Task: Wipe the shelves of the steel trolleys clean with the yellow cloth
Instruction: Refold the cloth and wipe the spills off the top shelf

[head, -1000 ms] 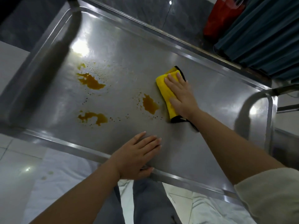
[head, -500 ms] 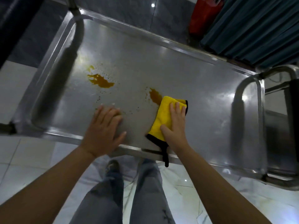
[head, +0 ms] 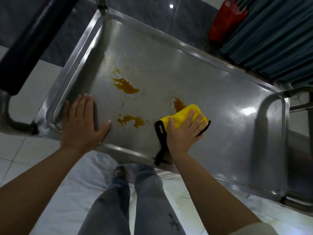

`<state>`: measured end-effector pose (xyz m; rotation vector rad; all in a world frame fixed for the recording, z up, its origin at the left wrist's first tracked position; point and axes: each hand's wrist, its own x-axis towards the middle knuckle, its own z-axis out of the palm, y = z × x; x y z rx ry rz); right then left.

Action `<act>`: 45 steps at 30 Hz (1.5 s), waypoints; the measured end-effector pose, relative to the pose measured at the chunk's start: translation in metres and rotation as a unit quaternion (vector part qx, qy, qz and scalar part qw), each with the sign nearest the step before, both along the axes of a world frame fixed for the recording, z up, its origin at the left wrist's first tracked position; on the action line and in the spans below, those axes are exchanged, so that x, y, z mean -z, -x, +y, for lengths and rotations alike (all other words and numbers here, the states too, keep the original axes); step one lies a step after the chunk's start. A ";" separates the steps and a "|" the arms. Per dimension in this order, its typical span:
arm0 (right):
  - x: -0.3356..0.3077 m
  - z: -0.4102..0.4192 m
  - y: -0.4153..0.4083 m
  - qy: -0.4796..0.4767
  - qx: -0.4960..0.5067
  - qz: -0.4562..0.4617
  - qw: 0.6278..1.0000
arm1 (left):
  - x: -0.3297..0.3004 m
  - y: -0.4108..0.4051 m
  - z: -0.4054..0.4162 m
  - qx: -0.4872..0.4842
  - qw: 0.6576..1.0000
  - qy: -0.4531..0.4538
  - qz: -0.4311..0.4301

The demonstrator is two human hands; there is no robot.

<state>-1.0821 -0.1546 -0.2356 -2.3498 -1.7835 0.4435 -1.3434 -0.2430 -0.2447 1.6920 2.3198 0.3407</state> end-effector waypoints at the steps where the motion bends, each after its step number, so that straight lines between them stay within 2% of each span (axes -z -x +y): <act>1: 0.001 0.010 0.003 -0.003 -0.008 -0.002 1.000 | 0.000 0.001 0.000 0.000 1.000 0.003 0.002; 3: -0.001 0.032 0.005 -0.010 -0.053 -0.020 0.998 | 0.001 0.001 0.000 0.000 1.000 0.014 0.001; 6: -0.008 0.072 0.002 -0.025 -0.178 -0.041 0.983 | 0.002 0.001 0.000 0.002 0.999 0.032 0.018; 12: -0.019 0.168 0.004 -0.014 -0.384 0.013 0.923 | 0.003 0.003 0.002 -0.003 0.998 0.060 0.027; 19: -0.029 0.268 0.021 0.096 -0.528 0.050 0.842 | 0.004 0.006 0.005 -0.008 0.996 0.082 0.038; 23: -0.036 0.291 0.032 0.130 -0.549 0.052 0.824 | 0.004 0.008 0.008 -0.009 0.995 0.083 0.047; 28: -0.023 0.259 0.027 0.048 -0.530 0.036 0.846 | 0.005 0.010 0.007 -0.011 0.994 0.093 0.053; 36: -0.020 0.176 0.026 0.039 -0.494 0.054 0.867 | 0.001 0.010 0.007 -0.016 0.996 0.079 0.035; 41: -0.016 0.098 0.032 0.035 -0.366 0.081 0.927 | -0.001 0.010 0.010 -0.007 0.996 0.081 0.035; 45: -0.016 0.033 0.044 0.035 -0.271 0.078 0.959 | -0.002 0.013 0.009 0.026 0.993 0.103 0.059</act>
